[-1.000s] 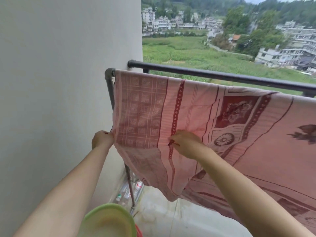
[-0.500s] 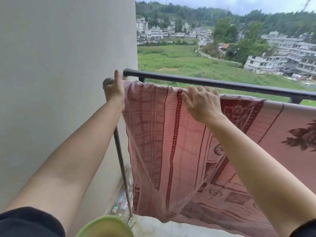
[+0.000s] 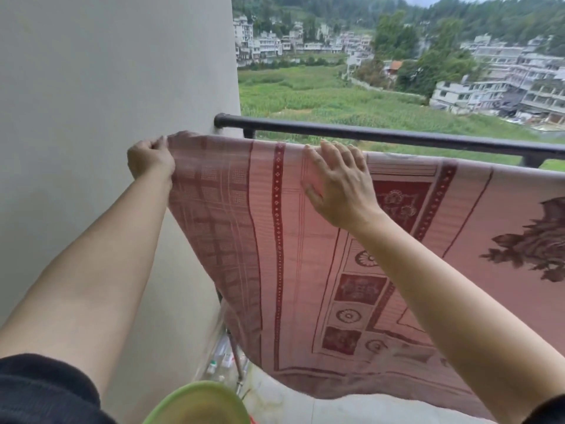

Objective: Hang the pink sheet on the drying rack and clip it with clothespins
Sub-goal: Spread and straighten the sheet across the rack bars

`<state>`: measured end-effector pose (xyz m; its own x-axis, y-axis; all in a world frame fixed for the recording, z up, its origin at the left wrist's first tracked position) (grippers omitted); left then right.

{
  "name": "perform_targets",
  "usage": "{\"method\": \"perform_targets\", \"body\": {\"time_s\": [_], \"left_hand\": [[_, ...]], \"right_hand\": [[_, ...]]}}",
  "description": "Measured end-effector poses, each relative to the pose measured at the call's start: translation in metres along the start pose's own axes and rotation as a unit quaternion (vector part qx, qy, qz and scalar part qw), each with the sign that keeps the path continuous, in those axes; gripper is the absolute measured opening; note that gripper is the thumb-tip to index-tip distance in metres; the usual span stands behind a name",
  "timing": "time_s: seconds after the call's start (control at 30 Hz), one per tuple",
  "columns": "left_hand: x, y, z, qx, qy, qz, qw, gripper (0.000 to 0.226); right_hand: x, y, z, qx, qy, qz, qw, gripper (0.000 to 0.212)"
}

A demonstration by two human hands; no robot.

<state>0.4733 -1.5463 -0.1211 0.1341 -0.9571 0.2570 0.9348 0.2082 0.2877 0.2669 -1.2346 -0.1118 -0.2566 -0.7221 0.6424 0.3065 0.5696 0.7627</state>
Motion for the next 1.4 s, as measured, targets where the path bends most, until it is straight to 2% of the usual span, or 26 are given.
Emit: {"method": "perform_targets", "body": {"time_s": [0.07,0.17,0.23,0.33,0.4,0.47,0.53,0.63,0.67,0.8,0.87,1.0,1.13,1.2,1.3,1.4], "left_hand": [[-0.005,-0.011,-0.015,0.04,0.002,-0.035,0.999,0.036],[-0.01,-0.022,-0.012,-0.062,0.031,-0.091,0.993,0.037],[-0.004,-0.014,-0.001,-0.118,0.01,-0.058,0.991,0.032],[0.005,0.011,0.014,-0.089,-0.053,0.034,0.994,0.033],[0.003,0.013,0.011,-0.041,-0.021,0.064,0.997,0.027],[-0.005,-0.004,-0.007,-0.04,0.072,0.014,0.996,0.013],[-0.014,-0.021,-0.02,-0.062,0.139,-0.052,0.987,0.03],[-0.017,-0.028,-0.013,-0.116,0.134,-0.115,0.977,0.062],[-0.016,-0.028,-0.01,-0.139,0.129,-0.126,0.974,0.066],[-0.012,-0.023,0.001,-0.218,0.079,-0.092,0.968,0.032],[-0.008,-0.022,0.011,-0.254,0.07,-0.104,0.959,0.021],[0.006,-0.02,0.022,-0.277,0.092,-0.146,0.945,0.024],[0.024,-0.018,0.032,-0.321,0.085,-0.124,0.935,0.021],[0.03,-0.02,0.03,-0.273,0.038,-0.096,0.956,0.019],[0.025,-0.024,0.017,-0.065,-0.004,-0.072,0.995,0.009],[0.014,-0.021,0.023,0.089,-0.034,-0.027,0.995,0.03]], "right_hand": [[-0.005,-0.007,0.002,-0.012,-0.001,-0.012,1.0,0.07],[-0.007,-0.007,0.008,-0.018,-0.017,-0.002,1.0,0.071],[-0.007,-0.006,0.011,-0.022,-0.021,0.0,1.0,0.07],[-0.007,-0.007,0.008,-0.031,-0.006,0.002,0.999,0.069],[-0.01,-0.009,0.006,-0.038,-0.01,0.004,0.999,0.07],[-0.014,-0.01,0.006,-0.039,-0.025,0.001,0.999,0.071],[-0.016,-0.009,0.011,-0.031,-0.038,-0.005,0.999,0.072],[-0.016,-0.003,0.019,-0.021,-0.027,-0.013,0.999,0.072],[-0.016,-0.001,0.021,-0.022,-0.023,-0.012,0.999,0.072],[-0.021,0.005,0.037,-0.014,-0.086,0.013,0.996,0.072],[-0.023,0.006,0.042,-0.021,-0.094,0.014,0.995,0.072],[-0.024,0.007,0.045,-0.032,-0.082,0.0,0.996,0.073],[-0.021,0.005,0.041,-0.025,-0.079,0.006,0.996,0.071],[-0.021,0.004,0.04,-0.019,-0.083,0.008,0.996,0.071],[-0.023,0.0,0.042,-0.034,-0.071,-0.006,0.997,0.078],[-0.026,-0.002,0.044,-0.051,-0.061,-0.012,0.997,0.081]]}}
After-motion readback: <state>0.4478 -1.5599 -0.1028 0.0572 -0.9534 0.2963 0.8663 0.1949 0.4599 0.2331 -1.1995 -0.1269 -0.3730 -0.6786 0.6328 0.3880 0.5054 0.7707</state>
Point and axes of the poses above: each hand's wrist, its own x-axis towards the middle knuckle, its own y-axis out of the back of the hand, z = x × y, the point moved 5 cm from there along x, towards the middle knuckle, and after that the axes turned 4 degrees about x, right-handed, at the moved point
